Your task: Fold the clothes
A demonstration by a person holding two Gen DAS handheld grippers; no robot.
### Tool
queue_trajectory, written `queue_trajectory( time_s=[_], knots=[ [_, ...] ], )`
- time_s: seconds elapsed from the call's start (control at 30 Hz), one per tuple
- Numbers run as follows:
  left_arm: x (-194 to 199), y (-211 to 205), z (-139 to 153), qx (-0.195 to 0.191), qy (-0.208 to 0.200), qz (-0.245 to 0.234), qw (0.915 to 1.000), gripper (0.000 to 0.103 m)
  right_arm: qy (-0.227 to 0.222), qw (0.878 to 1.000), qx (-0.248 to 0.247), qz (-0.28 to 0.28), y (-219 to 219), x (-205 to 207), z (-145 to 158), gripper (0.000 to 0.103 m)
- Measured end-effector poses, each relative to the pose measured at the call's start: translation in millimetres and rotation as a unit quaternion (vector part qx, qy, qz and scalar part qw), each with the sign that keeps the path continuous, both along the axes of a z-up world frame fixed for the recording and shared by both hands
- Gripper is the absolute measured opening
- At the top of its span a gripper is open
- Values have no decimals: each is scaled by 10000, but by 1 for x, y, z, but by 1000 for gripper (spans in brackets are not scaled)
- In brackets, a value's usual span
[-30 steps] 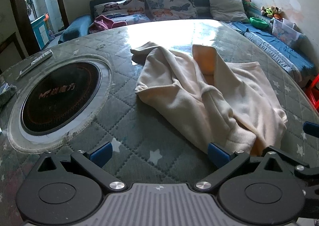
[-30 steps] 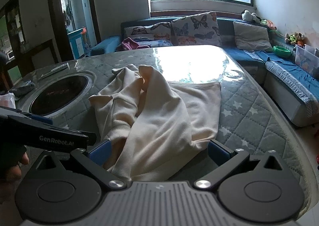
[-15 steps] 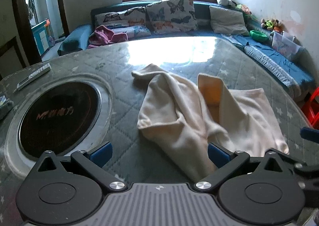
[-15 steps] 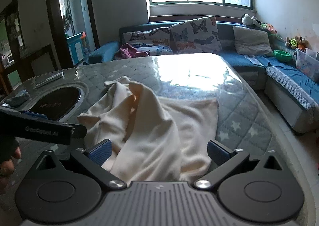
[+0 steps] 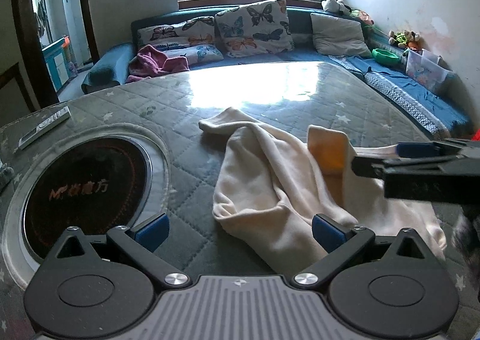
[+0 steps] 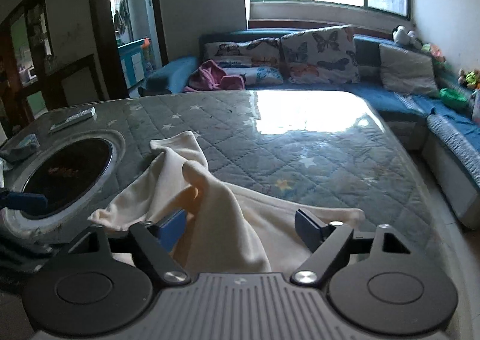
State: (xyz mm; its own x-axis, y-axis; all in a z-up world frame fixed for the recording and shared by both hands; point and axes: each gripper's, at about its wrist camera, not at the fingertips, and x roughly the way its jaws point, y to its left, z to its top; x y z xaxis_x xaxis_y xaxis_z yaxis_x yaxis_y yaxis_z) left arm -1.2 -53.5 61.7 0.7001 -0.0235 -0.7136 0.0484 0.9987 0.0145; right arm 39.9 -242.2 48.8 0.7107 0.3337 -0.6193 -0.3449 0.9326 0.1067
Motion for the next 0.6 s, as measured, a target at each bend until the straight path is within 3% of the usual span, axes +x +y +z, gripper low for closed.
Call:
queue_trajectory(
  time_s=[0.13,0.2,0.27,0.37,0.6],
  knots=[
    [6,2,0,-1,-8,-15,10000,102,164,9995,139,252,7,20,-8,66],
    [8,1,1,14,-26,-57,10000,102,153,9993,11,327,12,26,-13,52],
    [12,-1,2,-6,-52,-145,9999,102,244,9991,37,348,12,32,-19,26],
    [17,-6,5,-53,-110,-291,9995,102,338,9991,225,149,1,35,-21,9],
    [40,-30,7,-198,-176,-841,9961,89,-276,9977,446,-424,-47,-3,9,8]
  ],
)
